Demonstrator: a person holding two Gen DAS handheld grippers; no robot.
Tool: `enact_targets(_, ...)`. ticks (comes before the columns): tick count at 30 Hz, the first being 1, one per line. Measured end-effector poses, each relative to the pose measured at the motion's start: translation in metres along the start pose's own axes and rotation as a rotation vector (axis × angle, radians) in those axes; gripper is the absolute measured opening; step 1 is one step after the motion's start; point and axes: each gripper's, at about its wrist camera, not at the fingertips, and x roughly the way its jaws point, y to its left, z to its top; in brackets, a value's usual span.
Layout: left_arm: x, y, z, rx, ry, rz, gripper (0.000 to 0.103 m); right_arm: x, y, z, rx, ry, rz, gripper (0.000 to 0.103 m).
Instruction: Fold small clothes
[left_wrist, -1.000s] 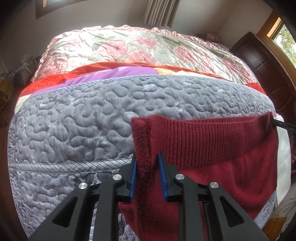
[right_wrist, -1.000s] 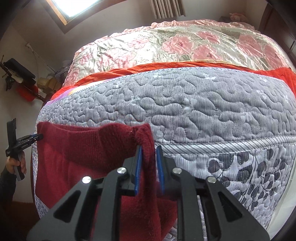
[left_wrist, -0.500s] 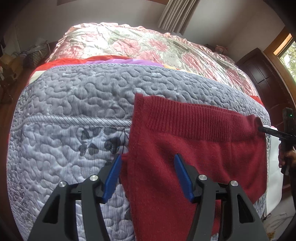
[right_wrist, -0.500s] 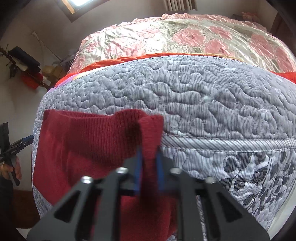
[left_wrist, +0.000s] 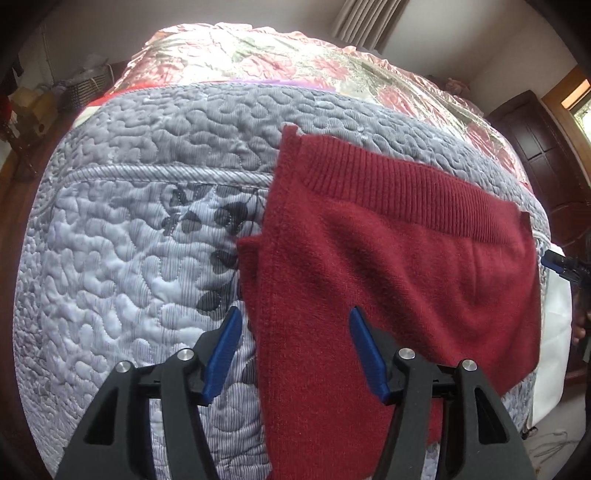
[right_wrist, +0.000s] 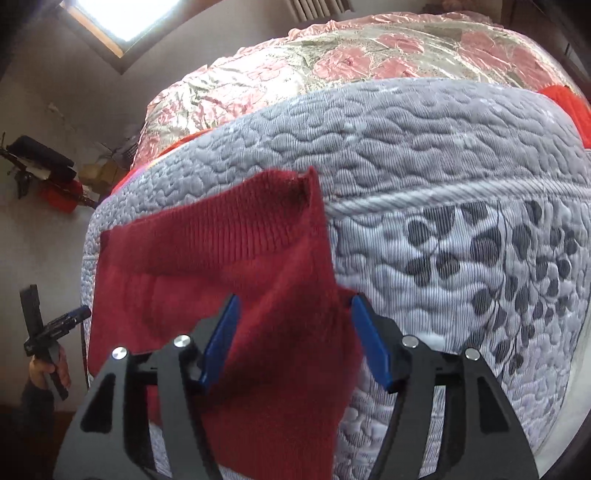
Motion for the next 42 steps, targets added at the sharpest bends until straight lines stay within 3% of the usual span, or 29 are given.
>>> enact_targets(2, 0.012, -0.003, -0.007, 0.012, 0.04, 0.043, 0.062, 0.007, 0.005, -0.012, -0.023, 0.032, -0.019, 0.061)
enact_targets(3, 0.02, -0.002, -0.012, 0.014, 0.061, 0.069, 0.061, 0.013, 0.006, -0.016, -0.03, 0.057, -0.022, 0.053)
enact_targets(4, 0.027, -0.001, -0.015, 0.016, 0.073, 0.096, 0.059, 0.018, 0.006, -0.017, -0.04, 0.075, -0.039, 0.024)
enact_targets(5, 0.034, 0.003, -0.019, 0.011, 0.081, 0.121, 0.058, 0.021, 0.005, -0.019, -0.051, 0.071, -0.096, 0.012)
enact_targets(6, 0.038, 0.008, -0.022, -0.008, 0.081, 0.134, 0.059, 0.024, 0.0, -0.019, -0.055, 0.065, -0.134, 0.012)
enact_targets(8, 0.042, 0.016, -0.027, -0.054, 0.079, 0.122, 0.059, 0.034, -0.018, -0.022, 0.012, 0.1, -0.121, 0.009)
enact_targets(10, 0.04, 0.015, -0.03, -0.058, 0.077, 0.13, 0.059, 0.032, -0.02, -0.025, 0.017, 0.09, -0.102, 0.01)
enact_targets(13, 0.016, 0.013, -0.032, -0.078, 0.036, 0.105, 0.057, 0.008, -0.014, -0.032, 0.038, 0.067, -0.013, 0.024)
enact_targets(17, -0.031, 0.003, -0.045, -0.094, -0.067, -0.005, 0.061, -0.007, -0.02, -0.065, 0.131, 0.11, 0.048, 0.058)
enact_targets(19, -0.031, -0.008, -0.057, -0.073, -0.035, 0.015, 0.061, 0.0, -0.02, -0.084, 0.138, 0.157, 0.038, 0.058)
enact_targets(21, -0.011, -0.015, -0.073, -0.037, 0.053, 0.155, 0.057, 0.012, -0.02, -0.098, 0.124, 0.208, -0.008, 0.054)
enact_targets(23, 0.012, -0.014, -0.091, -0.045, 0.128, 0.198, 0.058, 0.026, -0.028, -0.109, 0.109, 0.243, -0.051, 0.05)
enact_targets(26, 0.015, -0.009, -0.108, -0.04, 0.095, 0.193, 0.059, 0.028, -0.037, -0.115, 0.121, 0.229, -0.039, 0.05)
enact_targets(30, -0.008, -0.009, -0.111, -0.055, 0.052, 0.18, 0.058, -0.005, -0.029, -0.116, 0.077, 0.164, -0.099, 0.051)
enact_targets(33, -0.044, -0.016, -0.106, -0.052, -0.04, 0.135, 0.06, -0.039, 0.016, -0.117, -0.112, 0.053, -0.146, 0.05)
enact_targets(36, -0.069, -0.033, -0.104, -0.026, -0.128, 0.05, 0.062, -0.042, 0.085, -0.129, -0.313, 0.007, -0.094, 0.049)
enact_targets(39, -0.055, -0.053, -0.101, 0.021, -0.11, -0.019, 0.062, -0.009, 0.158, -0.144, -0.51, -0.002, -0.041, 0.042)
enact_targets(42, -0.024, -0.064, -0.11, 0.045, -0.038, -0.04, 0.062, 0.028, 0.203, -0.16, -0.621, -0.052, -0.061, 0.041)
